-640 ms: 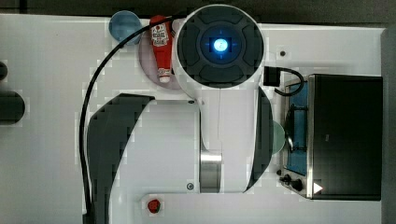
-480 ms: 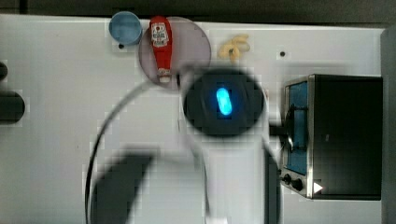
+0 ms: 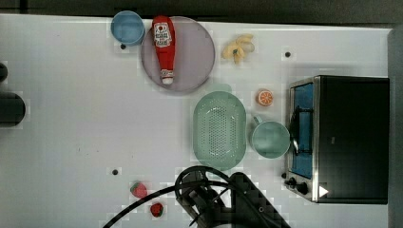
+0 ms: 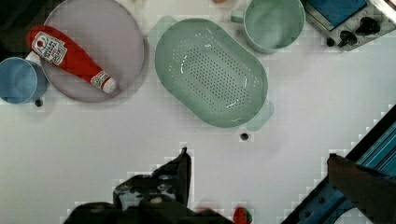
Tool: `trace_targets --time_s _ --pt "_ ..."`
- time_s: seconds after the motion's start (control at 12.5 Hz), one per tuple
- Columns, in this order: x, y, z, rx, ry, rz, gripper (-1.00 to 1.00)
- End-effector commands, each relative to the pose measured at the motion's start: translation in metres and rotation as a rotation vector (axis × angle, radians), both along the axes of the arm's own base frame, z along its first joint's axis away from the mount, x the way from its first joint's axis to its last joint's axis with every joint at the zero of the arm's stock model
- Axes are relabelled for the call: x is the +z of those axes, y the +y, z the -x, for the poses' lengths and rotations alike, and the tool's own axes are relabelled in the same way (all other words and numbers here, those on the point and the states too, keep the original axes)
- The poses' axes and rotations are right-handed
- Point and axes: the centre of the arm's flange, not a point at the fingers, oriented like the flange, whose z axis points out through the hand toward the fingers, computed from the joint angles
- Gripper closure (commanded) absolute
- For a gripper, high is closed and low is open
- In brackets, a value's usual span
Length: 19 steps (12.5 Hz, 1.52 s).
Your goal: Drag strainer right to left.
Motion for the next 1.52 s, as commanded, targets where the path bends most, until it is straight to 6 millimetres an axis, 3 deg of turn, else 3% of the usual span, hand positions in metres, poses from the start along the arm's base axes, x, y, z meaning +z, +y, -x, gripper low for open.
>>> trace_targets --time_s 0.08,0.4,0.96,1.2,1.52 --pt "-0.138 -0.002 -0.05 -0.067 0.218 0.005 -1.0" --pt "-0.243 0.003 -0.077 -0.242 0.161 0.003 -1.0" --pt "-0.389 0.02 -0.112 -0.605 0.13 -0.009 -1.0" --pt "-0.433 0.033 -0.115 -0.602 0.112 -0.021 -1.0" --pt "-0.471 0.037 -0.113 -0.591 0.094 -0.031 -1.0"
